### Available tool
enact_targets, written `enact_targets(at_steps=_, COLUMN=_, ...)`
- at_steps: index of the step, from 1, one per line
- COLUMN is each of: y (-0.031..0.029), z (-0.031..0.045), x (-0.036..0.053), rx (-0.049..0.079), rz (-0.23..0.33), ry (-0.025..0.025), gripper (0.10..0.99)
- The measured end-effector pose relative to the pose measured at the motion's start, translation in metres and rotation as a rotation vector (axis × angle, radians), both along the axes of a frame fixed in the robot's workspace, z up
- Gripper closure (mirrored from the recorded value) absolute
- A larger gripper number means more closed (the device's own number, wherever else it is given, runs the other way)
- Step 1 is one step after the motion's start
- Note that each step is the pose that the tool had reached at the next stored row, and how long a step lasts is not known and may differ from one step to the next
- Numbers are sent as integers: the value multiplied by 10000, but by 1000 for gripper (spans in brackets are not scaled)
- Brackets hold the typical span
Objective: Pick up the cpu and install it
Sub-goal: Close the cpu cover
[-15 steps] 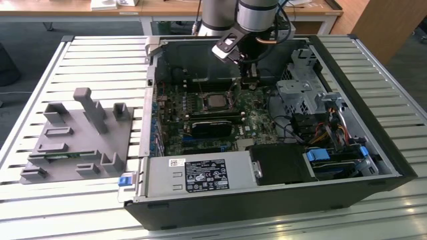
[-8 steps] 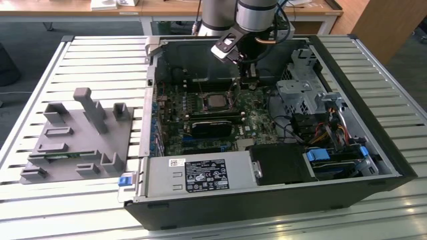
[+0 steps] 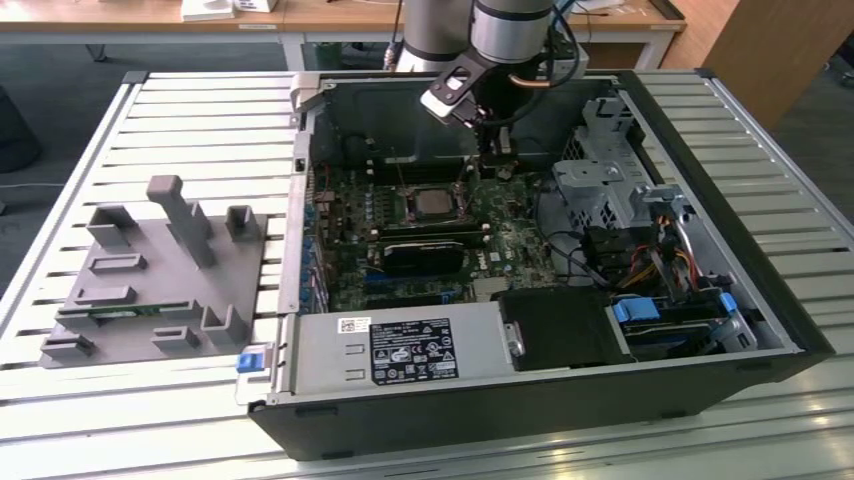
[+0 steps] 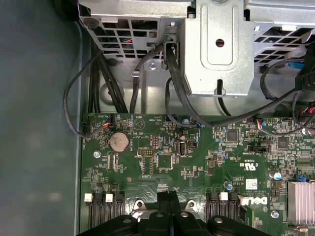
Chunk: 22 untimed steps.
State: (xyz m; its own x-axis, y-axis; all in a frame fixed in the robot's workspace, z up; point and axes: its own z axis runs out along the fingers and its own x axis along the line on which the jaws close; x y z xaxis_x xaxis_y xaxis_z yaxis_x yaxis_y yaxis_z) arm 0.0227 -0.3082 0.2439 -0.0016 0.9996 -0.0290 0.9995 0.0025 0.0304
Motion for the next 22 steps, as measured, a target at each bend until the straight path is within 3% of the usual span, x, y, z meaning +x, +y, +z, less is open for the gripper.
enact_targets(at_steps=22, y=0, z=0, x=-77, rx=-1, rz=0, ry=1, gripper=980)
